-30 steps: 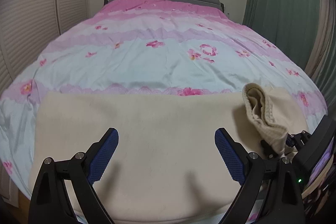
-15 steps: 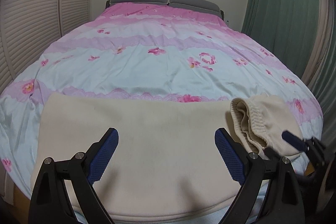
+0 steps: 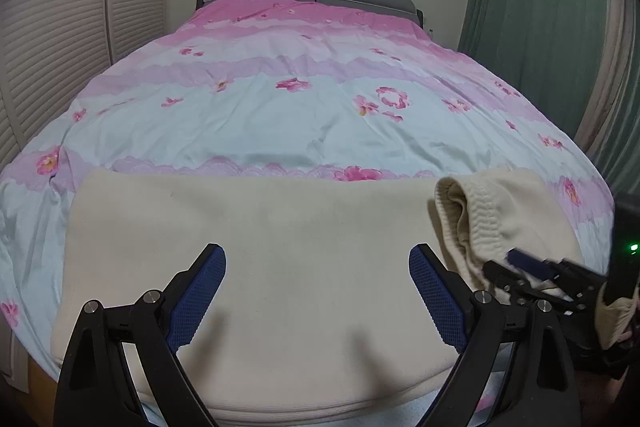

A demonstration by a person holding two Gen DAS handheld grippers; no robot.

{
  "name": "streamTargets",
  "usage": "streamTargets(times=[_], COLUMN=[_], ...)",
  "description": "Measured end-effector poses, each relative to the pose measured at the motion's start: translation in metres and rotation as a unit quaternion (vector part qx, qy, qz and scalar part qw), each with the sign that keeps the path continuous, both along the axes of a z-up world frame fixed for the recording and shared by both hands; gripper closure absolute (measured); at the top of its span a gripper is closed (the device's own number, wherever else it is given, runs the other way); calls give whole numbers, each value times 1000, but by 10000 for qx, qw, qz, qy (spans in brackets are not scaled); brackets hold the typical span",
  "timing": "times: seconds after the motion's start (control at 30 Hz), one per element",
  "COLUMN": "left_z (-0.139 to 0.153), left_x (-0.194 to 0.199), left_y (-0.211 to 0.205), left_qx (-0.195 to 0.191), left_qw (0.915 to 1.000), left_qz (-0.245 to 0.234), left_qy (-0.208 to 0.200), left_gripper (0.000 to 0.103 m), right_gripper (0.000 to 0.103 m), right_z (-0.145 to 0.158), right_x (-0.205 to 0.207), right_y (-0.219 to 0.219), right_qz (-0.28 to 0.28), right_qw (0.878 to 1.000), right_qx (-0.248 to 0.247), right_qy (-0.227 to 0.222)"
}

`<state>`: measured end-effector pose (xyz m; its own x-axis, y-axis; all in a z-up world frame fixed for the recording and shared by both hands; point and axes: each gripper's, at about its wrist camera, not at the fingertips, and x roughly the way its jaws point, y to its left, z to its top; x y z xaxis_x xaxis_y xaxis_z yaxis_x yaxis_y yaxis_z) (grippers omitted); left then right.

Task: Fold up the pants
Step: 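Open the right tool and release the cuff onto the folded pants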

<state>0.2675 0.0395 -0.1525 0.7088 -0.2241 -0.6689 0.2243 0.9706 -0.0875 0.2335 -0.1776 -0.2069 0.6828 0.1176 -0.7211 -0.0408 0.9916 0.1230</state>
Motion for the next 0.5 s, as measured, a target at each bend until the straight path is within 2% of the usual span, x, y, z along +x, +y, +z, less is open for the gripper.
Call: streamTargets(times=[0.1, 0.27, 0.37, 0.43, 0.5], left_z=[-2, -7, -12, -14, -14], left_x=[1, 3, 4, 5, 5], left_y=[1, 0, 0, 1, 5], left_qx=[1, 8, 21, 33, 0], left_qw=[10000, 10000, 9999, 9998, 9997], left_qz=[10, 3, -8, 7, 58], left_qy=[26, 99, 148, 186, 224], left_gripper=[9, 9, 9, 9, 9], right_gripper=[84, 84, 84, 80, 60], right_z=[-8, -21, -17, -6, 7], right_x=[1, -1, -3, -9, -14], right_y=[8, 11, 13, 15, 19], right_qz=[112, 176, 163, 75, 66], right_qw=[9999, 9997, 9998, 9999, 9996], right_qx=[-19, 16, -55, -88, -56], right_qy=[78, 146, 77, -95, -250])
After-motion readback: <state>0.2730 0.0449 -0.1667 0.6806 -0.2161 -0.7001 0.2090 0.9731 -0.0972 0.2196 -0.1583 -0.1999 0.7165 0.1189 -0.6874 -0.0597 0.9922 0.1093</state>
